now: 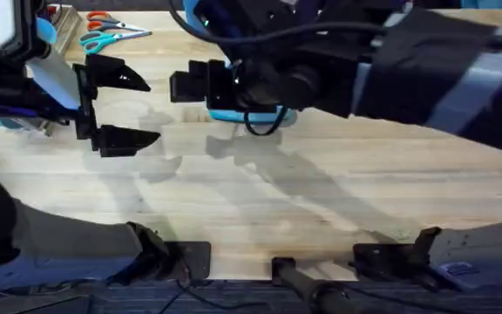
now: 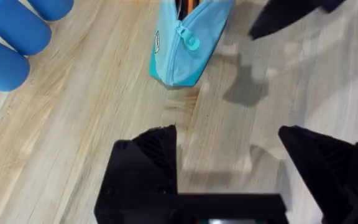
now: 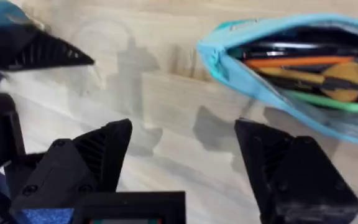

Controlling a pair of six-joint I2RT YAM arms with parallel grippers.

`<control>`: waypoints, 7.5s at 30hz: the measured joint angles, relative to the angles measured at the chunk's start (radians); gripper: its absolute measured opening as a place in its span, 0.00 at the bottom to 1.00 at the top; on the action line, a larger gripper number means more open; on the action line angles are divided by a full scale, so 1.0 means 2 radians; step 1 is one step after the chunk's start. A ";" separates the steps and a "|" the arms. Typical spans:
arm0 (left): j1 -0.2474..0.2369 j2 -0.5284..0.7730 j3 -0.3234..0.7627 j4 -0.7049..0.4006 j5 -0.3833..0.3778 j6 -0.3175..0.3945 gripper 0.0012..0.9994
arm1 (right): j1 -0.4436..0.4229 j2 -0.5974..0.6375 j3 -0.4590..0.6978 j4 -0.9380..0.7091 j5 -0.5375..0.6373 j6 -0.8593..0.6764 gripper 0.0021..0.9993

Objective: Unzip the bag, pick up the pens from the table one at a time and place them inside, then zip the bag closed.

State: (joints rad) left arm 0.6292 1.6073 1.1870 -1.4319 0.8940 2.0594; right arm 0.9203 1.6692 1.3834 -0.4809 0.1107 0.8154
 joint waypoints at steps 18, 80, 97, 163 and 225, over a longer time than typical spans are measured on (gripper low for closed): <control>0.000 0.000 0.000 0.000 0.000 0.000 0.99 | 0.000 0.074 0.000 0.095 0.030 0.000 1.00; 0.000 0.000 0.000 0.003 0.001 0.000 0.99 | -0.013 0.075 0.000 0.128 0.081 -0.045 0.03; -0.046 0.000 0.000 0.105 0.033 -0.032 0.99 | -0.013 0.075 0.000 0.128 0.081 -0.046 0.03; -0.222 0.167 0.000 0.356 0.156 -0.282 0.05 | -0.020 0.075 0.000 0.129 0.081 -0.046 0.03; -0.227 0.167 0.000 0.361 0.155 -0.282 0.04 | -0.180 0.015 0.004 -0.070 0.106 -0.094 0.03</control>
State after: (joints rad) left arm 0.1745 1.9419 1.1873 -0.7105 1.2045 1.4948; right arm 0.5609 1.6987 1.3907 -0.6201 0.3230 0.6269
